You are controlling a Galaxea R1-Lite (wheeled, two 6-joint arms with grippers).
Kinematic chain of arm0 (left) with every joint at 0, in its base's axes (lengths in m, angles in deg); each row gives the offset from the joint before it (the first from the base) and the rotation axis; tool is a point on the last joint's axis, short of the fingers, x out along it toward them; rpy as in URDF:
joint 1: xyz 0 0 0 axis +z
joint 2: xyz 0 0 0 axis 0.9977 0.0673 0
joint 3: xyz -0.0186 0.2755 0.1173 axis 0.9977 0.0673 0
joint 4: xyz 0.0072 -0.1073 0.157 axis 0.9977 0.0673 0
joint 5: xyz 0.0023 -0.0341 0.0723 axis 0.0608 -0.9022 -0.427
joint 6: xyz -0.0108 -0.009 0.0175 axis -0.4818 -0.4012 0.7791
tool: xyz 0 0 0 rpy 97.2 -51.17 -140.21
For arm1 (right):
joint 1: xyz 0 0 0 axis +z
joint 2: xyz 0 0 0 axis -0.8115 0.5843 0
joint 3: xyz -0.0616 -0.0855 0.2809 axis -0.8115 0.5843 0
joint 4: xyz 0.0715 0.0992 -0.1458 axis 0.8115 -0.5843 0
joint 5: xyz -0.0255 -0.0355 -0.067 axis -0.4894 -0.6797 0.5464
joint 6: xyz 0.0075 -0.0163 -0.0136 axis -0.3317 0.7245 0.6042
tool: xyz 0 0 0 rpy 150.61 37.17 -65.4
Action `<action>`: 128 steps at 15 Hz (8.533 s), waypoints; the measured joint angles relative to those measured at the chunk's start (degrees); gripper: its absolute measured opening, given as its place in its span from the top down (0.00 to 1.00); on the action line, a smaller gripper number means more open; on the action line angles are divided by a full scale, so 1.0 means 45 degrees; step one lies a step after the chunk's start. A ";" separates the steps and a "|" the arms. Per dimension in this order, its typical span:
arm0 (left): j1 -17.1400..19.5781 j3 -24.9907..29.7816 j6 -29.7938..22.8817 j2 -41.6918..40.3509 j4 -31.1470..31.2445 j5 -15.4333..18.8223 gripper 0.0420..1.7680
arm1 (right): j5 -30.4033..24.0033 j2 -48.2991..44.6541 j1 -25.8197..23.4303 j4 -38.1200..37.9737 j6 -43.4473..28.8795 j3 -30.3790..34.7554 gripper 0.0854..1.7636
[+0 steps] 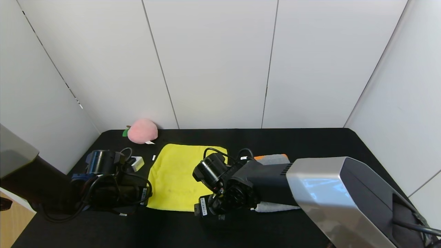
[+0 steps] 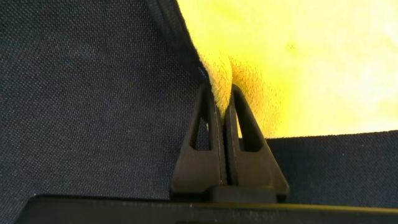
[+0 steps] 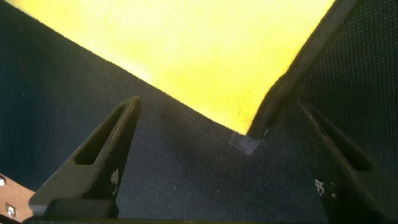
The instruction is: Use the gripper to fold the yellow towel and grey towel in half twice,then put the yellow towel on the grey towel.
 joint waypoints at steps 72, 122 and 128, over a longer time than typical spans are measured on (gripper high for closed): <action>-0.0027 0.1894 -0.0030 -0.2316 -0.0049 0.0046 0.96 | 0.0406 -0.0859 -0.0163 -0.1392 -0.0675 0.0236 0.97; 0.0883 -0.0301 0.0634 -0.0276 -0.0767 -0.0024 0.88 | -0.1189 -0.0685 -0.1522 0.1162 0.0577 -0.0238 0.91; 0.0802 -0.1376 0.0718 -0.0062 -0.0572 -0.0195 0.43 | -0.1214 -0.0596 -0.1666 0.2062 0.1211 -0.0255 0.44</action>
